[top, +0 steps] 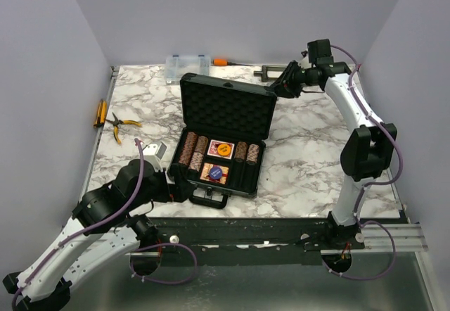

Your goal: Pack up texas hold em set

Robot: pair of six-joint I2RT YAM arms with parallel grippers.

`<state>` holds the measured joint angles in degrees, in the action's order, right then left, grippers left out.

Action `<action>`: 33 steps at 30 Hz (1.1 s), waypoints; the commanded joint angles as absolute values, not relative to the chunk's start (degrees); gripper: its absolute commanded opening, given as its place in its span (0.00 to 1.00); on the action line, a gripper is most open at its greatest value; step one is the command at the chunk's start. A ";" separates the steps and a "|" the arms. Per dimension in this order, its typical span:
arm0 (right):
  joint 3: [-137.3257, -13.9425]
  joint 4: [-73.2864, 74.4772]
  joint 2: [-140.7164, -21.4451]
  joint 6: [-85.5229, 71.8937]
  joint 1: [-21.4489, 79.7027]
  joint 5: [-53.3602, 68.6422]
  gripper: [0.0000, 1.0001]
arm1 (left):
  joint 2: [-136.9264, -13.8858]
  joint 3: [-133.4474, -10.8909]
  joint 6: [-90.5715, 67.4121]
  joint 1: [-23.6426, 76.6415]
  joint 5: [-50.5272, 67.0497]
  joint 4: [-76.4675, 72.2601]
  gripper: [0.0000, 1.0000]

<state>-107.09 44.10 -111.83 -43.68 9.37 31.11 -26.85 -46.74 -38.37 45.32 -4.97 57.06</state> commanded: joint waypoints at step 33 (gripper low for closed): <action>-81.95 43.42 -89.71 -45.25 15.03 30.29 0.36 | -24.01 -45.27 -37.29 45.17 -2.40 55.38 0.99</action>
<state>-83.46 42.11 -92.88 -45.47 14.55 31.38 -24.64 -46.04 -38.09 45.32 -3.99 56.42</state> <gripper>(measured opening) 0.359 0.985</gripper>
